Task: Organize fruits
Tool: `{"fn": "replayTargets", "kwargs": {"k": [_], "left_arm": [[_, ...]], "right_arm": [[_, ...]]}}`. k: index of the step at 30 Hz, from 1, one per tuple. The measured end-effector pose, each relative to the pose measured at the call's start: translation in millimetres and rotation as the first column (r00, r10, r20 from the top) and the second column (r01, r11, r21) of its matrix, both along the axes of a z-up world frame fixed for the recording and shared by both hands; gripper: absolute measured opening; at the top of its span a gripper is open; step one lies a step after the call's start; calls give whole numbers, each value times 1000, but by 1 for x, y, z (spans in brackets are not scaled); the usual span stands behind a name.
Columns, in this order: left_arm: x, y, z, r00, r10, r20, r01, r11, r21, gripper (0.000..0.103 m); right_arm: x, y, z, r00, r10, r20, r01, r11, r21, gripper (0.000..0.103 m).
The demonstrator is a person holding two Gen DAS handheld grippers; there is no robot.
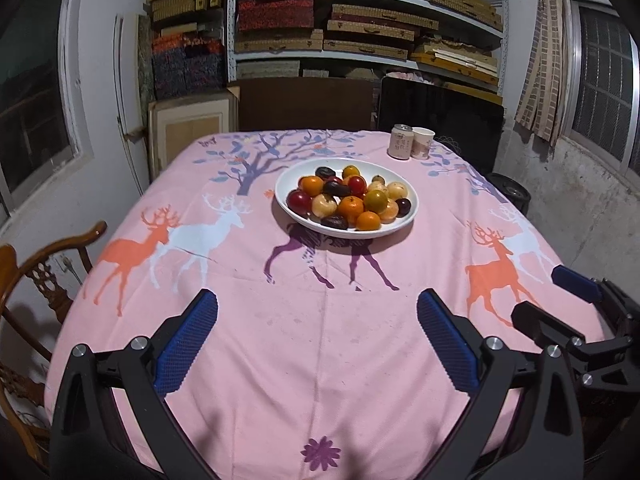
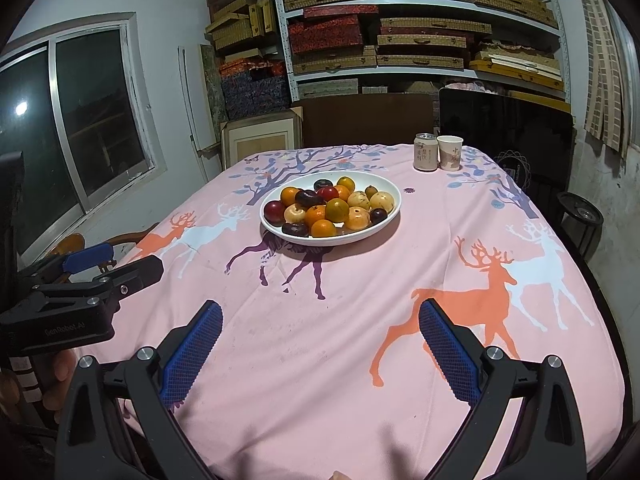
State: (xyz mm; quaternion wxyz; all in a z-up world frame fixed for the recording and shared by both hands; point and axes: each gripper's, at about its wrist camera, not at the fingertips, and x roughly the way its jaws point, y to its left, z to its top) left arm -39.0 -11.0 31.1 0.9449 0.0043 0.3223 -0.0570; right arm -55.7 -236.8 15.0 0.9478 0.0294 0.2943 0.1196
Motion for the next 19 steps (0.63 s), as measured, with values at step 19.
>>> {"fn": "replayTargets", "kwargs": {"k": [19], "left_arm": [[-11, -4, 9, 995, 36, 96, -43, 997, 70, 98]], "right_arm": [[0, 0, -6, 1000, -4, 0, 4, 1000, 1, 99]]}}
